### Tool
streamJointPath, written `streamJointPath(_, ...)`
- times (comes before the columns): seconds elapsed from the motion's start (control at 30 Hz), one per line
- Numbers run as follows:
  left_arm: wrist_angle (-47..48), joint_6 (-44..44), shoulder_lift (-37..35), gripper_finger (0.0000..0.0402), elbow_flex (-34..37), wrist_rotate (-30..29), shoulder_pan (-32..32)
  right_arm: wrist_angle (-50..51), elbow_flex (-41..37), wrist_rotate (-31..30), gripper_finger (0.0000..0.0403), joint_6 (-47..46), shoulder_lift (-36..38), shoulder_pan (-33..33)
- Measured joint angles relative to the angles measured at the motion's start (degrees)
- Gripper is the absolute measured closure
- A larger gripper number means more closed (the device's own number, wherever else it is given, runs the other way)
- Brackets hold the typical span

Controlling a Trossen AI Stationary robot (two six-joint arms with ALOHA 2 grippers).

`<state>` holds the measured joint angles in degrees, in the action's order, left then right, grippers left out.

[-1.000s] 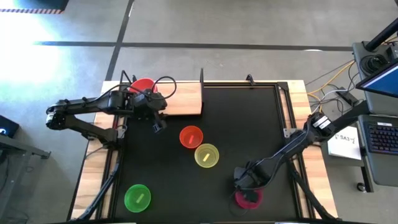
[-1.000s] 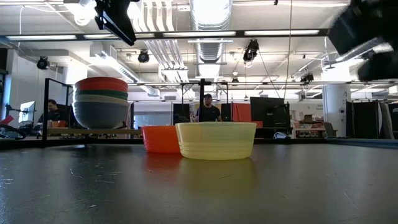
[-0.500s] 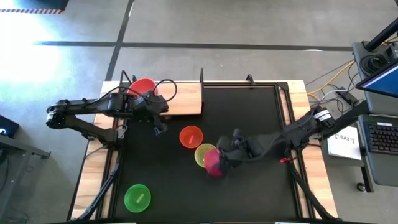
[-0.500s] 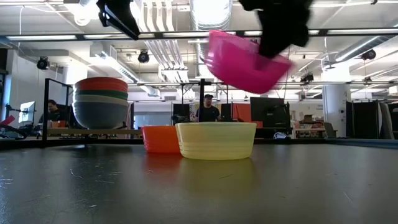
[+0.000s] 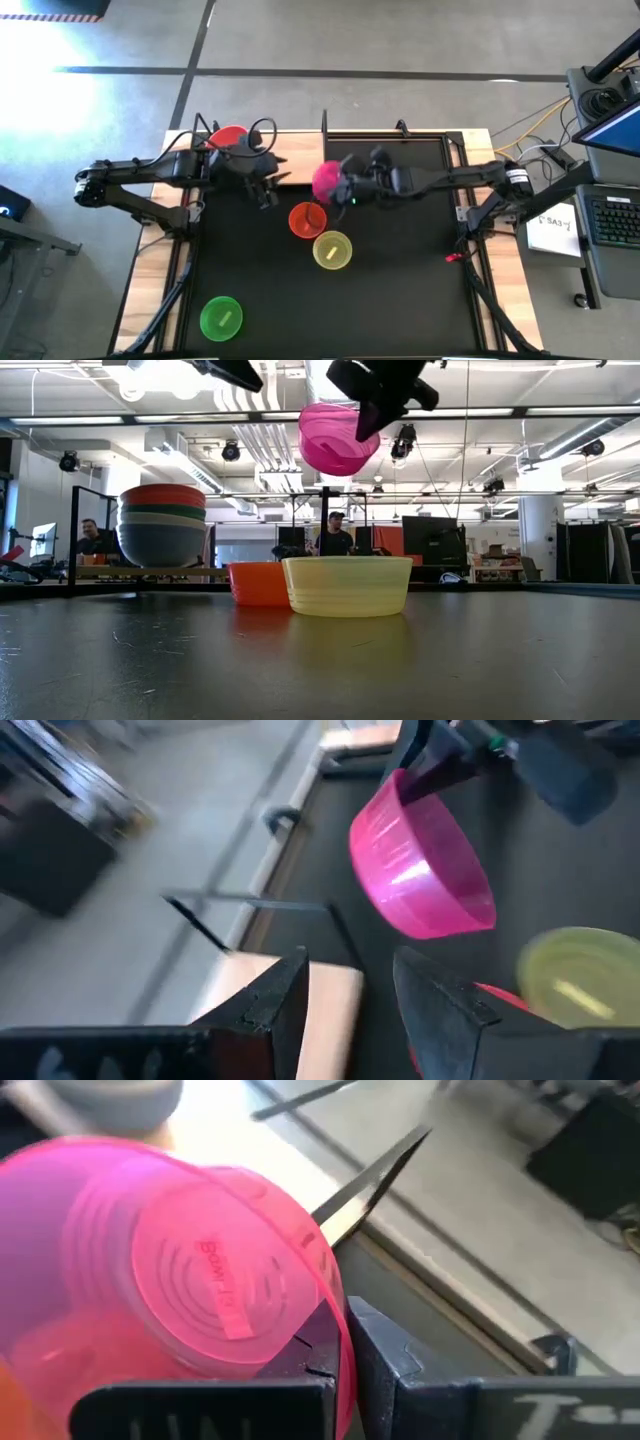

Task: Place and stack bowls onto a shelf
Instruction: Put the pink bowl on the shelf

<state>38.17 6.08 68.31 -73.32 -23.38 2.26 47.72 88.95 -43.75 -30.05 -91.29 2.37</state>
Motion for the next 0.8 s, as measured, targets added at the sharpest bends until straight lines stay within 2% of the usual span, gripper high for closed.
streamJointPath(0.13, -5.7, 6.5, 0.0, 0.0269, 0.0, -4.9, 0.0, -4.5, 1.0, -3.1, 0.0394, 5.2, 0.0, -3.5)
streamJointPath(0.4, -17.8, 19.1, 0.0, 0.0269, 0.0, -8.9, 0.1, -20.8, 1.6, -5.8, 0.0394, 18.4, 0.0, -8.0)
streamJointPath(0.7, -19.3, 20.9, 0.0, 0.0269, 0.0, -9.3, 1.0, -39.8, 1.6, -5.7, 0.0394, 29.8, 0.0, -9.0)
streamJointPath(0.8, -20.9, 22.2, 0.0, 0.0269, 0.0, -12.5, 1.1, -41.9, 1.6, -5.3, 0.0394, 30.7, 0.0, -8.9)
